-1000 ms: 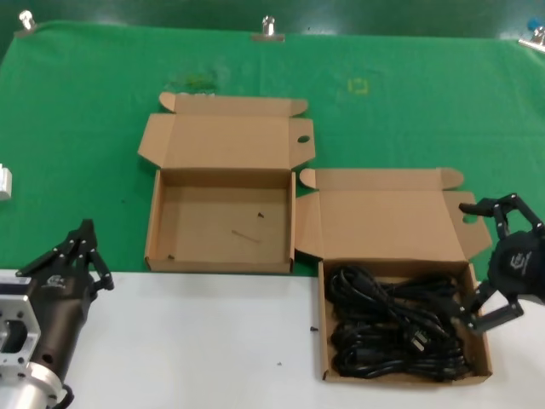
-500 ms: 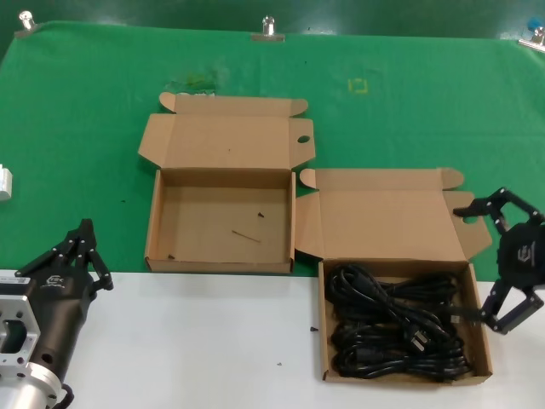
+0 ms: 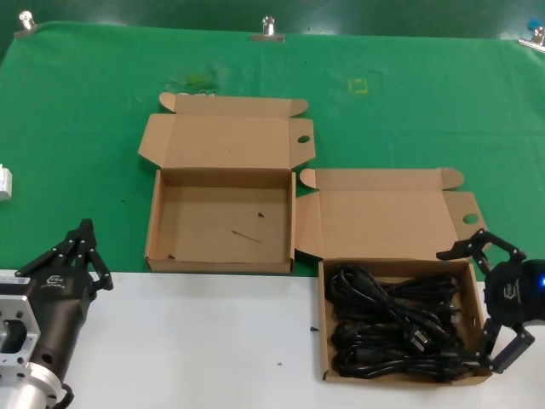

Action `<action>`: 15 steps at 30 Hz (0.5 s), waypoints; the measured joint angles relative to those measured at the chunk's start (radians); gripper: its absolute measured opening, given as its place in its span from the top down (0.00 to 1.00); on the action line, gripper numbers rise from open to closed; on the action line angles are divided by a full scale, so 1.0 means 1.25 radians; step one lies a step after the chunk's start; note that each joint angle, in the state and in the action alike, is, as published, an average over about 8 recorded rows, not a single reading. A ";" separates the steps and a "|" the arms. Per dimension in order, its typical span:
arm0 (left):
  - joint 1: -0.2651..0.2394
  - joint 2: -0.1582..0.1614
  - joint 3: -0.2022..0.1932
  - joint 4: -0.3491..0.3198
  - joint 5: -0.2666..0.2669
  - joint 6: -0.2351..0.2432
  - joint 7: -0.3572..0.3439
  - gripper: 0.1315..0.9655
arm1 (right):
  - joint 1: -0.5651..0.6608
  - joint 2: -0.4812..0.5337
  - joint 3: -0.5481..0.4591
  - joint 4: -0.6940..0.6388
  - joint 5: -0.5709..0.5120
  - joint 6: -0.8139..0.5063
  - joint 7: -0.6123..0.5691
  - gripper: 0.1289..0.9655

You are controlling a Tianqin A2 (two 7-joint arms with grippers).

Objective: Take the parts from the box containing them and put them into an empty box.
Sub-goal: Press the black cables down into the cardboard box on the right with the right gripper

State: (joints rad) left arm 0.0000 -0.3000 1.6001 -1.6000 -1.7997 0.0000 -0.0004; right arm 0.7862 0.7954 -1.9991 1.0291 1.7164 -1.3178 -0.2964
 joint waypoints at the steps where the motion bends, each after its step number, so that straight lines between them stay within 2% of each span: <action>1: 0.000 0.000 0.000 0.000 0.000 0.000 0.000 0.99 | 0.001 -0.004 -0.002 -0.008 -0.001 -0.002 -0.004 0.00; 15: 0.000 0.000 0.000 0.000 0.000 0.000 0.000 0.99 | 0.079 -0.121 -0.004 -0.226 -0.013 0.013 -0.102 0.00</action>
State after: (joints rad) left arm 0.0000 -0.3000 1.6001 -1.6000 -1.7997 0.0000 -0.0004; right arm 0.8849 0.6442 -2.0042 0.7462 1.7006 -1.3014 -0.4233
